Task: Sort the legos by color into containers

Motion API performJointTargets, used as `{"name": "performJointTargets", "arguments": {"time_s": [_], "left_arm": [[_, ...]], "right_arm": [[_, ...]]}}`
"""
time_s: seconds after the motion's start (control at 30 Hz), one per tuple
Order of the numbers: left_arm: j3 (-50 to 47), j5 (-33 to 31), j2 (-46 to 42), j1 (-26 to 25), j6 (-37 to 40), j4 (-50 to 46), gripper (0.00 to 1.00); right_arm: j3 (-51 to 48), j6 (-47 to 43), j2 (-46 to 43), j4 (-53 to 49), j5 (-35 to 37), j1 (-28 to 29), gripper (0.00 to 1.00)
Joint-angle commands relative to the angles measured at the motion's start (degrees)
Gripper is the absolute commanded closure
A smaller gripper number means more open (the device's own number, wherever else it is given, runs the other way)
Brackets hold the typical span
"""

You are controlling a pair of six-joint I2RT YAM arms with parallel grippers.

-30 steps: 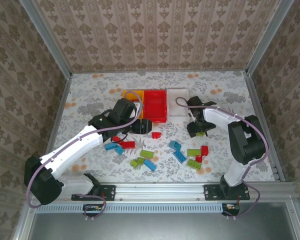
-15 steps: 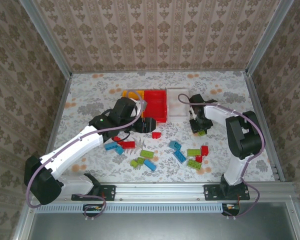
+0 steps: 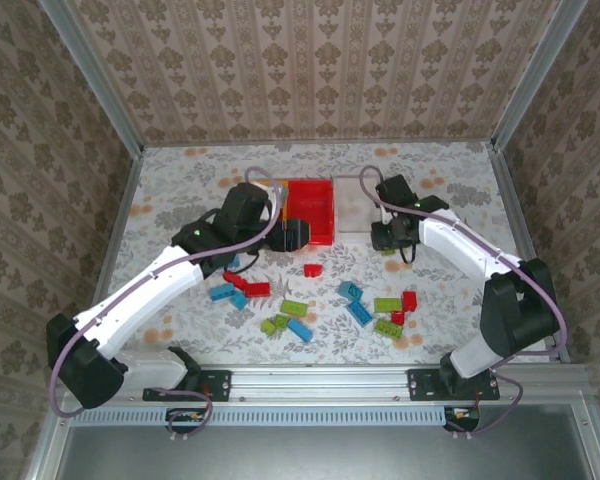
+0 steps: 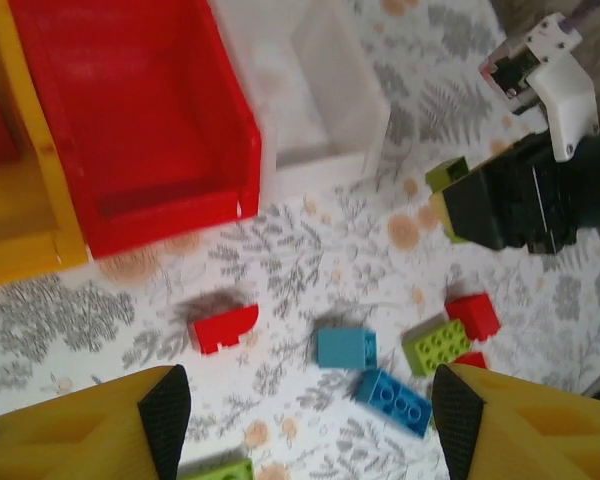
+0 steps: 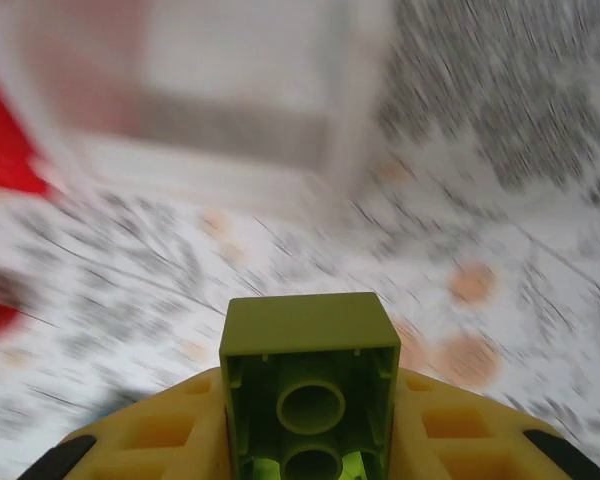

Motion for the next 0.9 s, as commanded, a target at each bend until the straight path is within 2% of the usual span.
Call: {"name": "performJointTargets", "arguments": {"time_s": [0.0, 0.2, 0.33, 0.43, 0.63, 0.8, 0.87], "left_arm": [[5.9, -2.4, 3.7, 1.3, 0.6, -1.2, 0.32], [17.4, -1.6, 14.2, 1.3, 3.2, -1.9, 0.32], [27.8, -6.9, 21.3, -1.0, 7.6, -7.0, 0.33], [31.9, -7.5, 25.2, -1.8, 8.7, -8.1, 0.33], [33.9, -7.3, 27.9, -2.8, 10.1, -9.1, 0.33], [31.5, -8.2, 25.8, -2.8, 10.6, -9.4, 0.33], [29.9, -8.9, 24.5, -2.8, 10.5, -9.4, 0.33]], "right_arm": [[5.6, 9.6, 4.7, 4.6, -4.2, -0.6, 0.68], [19.7, 14.4, 18.8, 6.4, -5.5, -1.9, 0.69], [26.2, 16.6, 25.6, 5.5, -5.6, -2.2, 0.69], [29.0, 18.1, 29.1, 5.0, -4.8, -2.3, 0.69], [33.2, 18.9, 34.5, 4.2, -5.8, -2.6, 0.65], [33.1, 19.0, 33.8, 3.6, -5.2, -2.8, 0.5], [32.7, 18.9, 32.5, 3.9, -5.1, -2.7, 0.47]]}}
